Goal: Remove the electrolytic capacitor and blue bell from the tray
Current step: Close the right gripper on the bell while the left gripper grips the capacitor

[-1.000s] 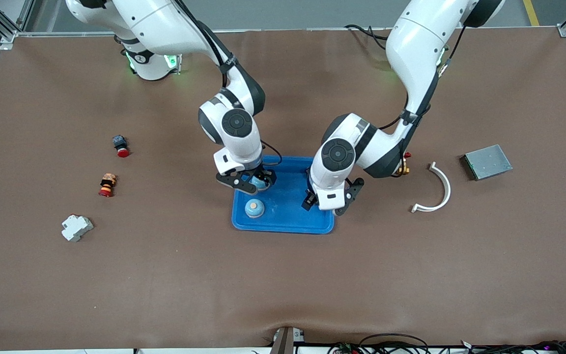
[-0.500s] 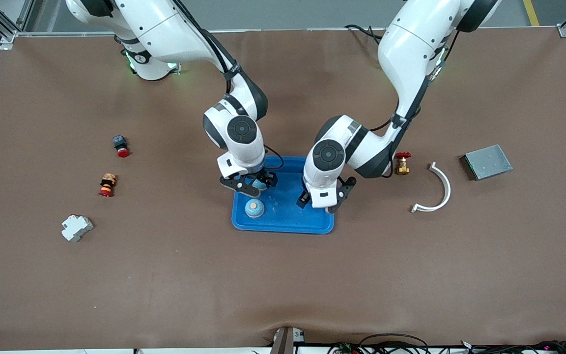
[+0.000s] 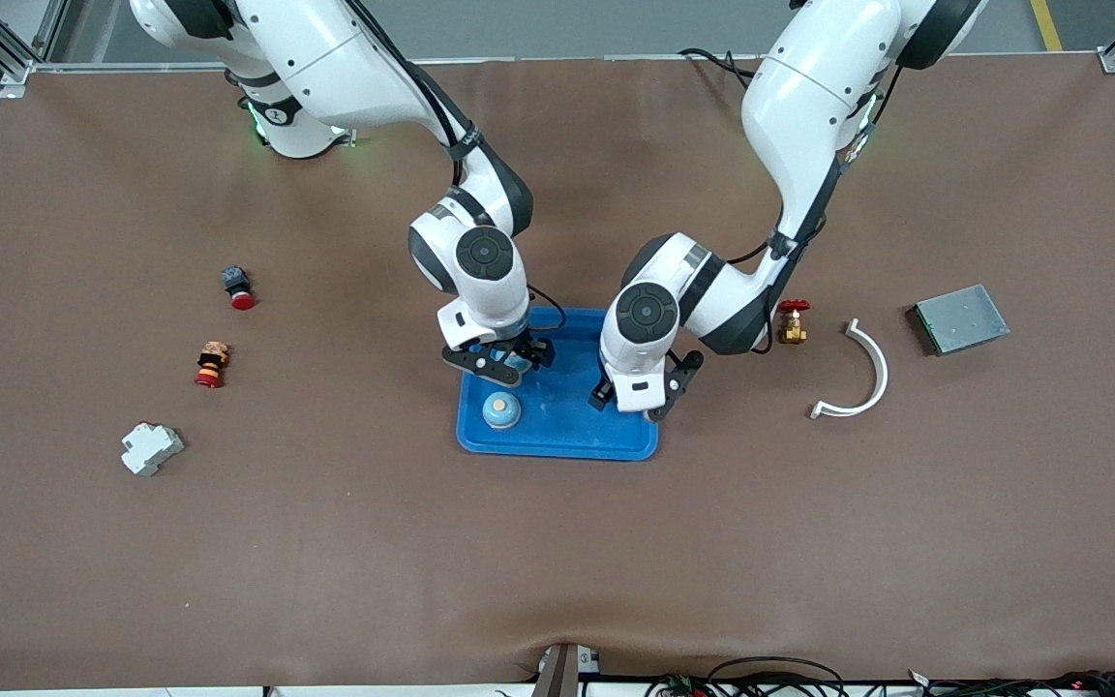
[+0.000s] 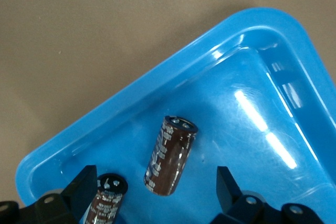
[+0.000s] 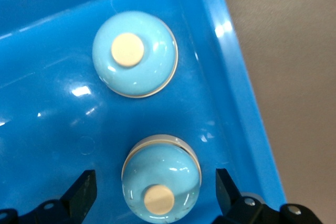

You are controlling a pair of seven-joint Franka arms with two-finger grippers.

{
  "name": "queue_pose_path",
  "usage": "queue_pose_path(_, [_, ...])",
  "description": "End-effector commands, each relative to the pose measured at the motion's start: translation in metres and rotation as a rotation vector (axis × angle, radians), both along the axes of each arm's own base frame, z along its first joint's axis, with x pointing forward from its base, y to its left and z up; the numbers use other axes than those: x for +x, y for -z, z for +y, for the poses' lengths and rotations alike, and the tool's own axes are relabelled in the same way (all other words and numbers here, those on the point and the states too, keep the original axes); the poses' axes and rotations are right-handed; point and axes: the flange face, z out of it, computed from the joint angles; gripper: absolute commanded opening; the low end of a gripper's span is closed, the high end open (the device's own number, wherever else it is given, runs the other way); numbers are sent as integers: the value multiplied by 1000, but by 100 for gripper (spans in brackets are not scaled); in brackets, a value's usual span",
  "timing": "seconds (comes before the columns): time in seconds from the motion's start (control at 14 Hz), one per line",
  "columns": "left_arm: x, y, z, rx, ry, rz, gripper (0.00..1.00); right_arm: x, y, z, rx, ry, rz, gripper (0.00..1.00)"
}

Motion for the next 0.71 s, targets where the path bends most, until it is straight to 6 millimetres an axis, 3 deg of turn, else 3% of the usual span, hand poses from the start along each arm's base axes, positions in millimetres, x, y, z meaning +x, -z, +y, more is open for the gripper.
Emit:
queue_pose_path(0.0, [-5,8,1,12,2,-30,100,-3,11,10,-7,6,-18,100])
queue_pose_path(0.64, [-6,20,-2,-3,6,-47,100,-3,12,10,-14,-6,-25,100])
